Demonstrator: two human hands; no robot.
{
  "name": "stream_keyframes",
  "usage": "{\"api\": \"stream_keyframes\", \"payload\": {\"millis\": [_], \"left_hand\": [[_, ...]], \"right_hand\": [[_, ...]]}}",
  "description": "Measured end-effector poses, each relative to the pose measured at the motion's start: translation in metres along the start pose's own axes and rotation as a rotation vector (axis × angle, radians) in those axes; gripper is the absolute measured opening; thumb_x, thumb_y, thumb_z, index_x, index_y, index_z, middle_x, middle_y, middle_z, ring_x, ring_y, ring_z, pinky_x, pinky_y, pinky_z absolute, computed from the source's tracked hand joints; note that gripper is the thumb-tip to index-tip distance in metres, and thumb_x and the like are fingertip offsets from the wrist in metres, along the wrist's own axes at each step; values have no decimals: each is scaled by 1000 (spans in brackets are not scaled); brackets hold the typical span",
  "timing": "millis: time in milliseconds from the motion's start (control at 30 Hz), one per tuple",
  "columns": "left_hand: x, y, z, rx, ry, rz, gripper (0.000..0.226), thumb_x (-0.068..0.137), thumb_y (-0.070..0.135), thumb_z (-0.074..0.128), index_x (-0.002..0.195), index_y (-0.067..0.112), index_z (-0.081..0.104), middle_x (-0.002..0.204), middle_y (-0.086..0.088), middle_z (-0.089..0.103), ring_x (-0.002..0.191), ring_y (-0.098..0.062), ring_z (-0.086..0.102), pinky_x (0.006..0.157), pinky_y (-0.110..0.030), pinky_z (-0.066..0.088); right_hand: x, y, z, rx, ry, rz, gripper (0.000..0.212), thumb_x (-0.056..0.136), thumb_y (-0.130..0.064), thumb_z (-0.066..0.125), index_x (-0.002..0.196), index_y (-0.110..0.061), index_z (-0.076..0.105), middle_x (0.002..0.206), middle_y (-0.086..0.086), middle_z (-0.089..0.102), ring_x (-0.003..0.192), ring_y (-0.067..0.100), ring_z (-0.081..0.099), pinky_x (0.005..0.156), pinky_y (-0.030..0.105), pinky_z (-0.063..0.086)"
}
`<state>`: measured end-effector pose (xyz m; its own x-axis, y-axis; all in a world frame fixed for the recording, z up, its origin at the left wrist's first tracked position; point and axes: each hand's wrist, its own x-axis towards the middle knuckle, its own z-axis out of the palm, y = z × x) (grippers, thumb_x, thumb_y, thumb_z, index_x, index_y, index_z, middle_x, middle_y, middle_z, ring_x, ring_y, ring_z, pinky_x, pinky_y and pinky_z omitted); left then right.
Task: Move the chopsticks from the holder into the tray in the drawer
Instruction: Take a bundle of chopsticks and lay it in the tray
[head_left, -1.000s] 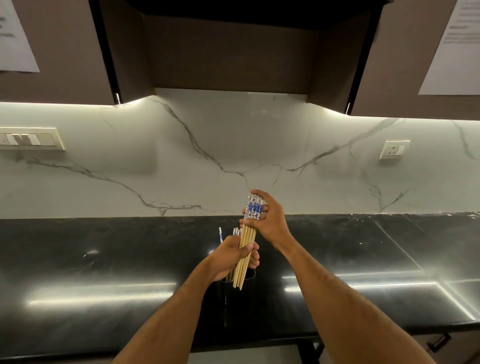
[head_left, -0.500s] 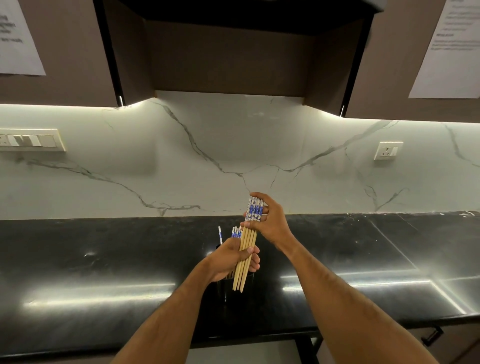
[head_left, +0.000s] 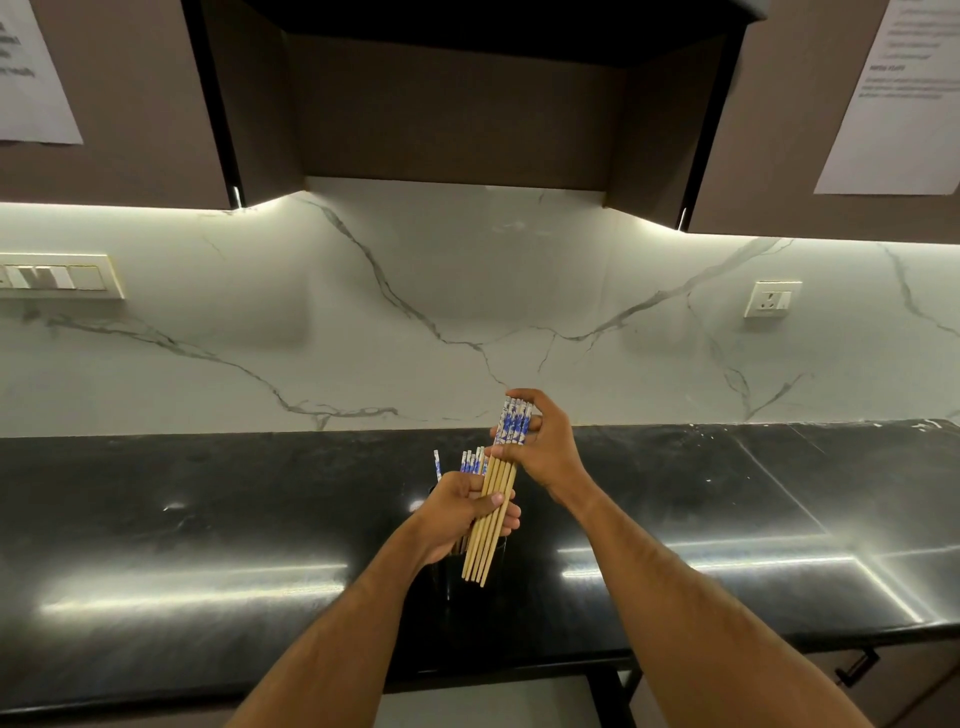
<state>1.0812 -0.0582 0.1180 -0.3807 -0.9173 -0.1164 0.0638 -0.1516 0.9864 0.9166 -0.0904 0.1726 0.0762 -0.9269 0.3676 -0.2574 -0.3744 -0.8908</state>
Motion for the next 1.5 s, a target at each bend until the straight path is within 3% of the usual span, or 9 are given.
{"api": "stream_keyframes", "payload": {"millis": [133,400,667,1033,1300,1500], "left_hand": [[-2,2,-1,-8,-18,-18,24,100,8,56,119,-3,66,107,-22,75,103,-32,74,84,-35,61],[-1,-1,3,-16,-17,-30,24,101,8,54,120,-3,66,108,-22,74,105,-34,73,92,-43,60],[-1,-1,8,64,-5,-55,21,99,5,59,116,-5,65,97,-20,74,96,-35,74,85,-42,61],[-4,-2,21,148,11,-72,19,99,3,56,115,-5,63,97,-20,74,95,-33,75,82,-39,62],[-9,-3,27,155,-14,-68,20,98,1,58,116,-4,65,100,-21,75,97,-31,75,81,-33,61],[-5,2,29,369,120,-60,13,96,3,61,107,2,68,92,-15,77,87,-24,78,80,-35,64]], "right_hand": [[-1,1,1,6,-21,-2,79,72,4,85,139,-14,48,121,9,64,95,18,75,80,31,63],[0,1,4,42,-8,64,81,72,3,86,140,-14,46,113,9,70,91,15,76,77,32,63],[-4,7,-2,94,-59,190,49,74,3,84,117,1,58,99,15,76,91,22,76,87,48,61],[-10,1,-11,114,-111,232,18,90,-5,70,104,4,63,94,16,78,86,28,77,87,50,60],[-15,0,-13,138,-45,265,16,91,-3,68,106,2,65,92,15,78,83,27,77,88,49,61],[-20,6,-17,210,-50,264,17,95,-3,63,112,-1,61,95,13,78,87,25,77,86,48,61]]}}
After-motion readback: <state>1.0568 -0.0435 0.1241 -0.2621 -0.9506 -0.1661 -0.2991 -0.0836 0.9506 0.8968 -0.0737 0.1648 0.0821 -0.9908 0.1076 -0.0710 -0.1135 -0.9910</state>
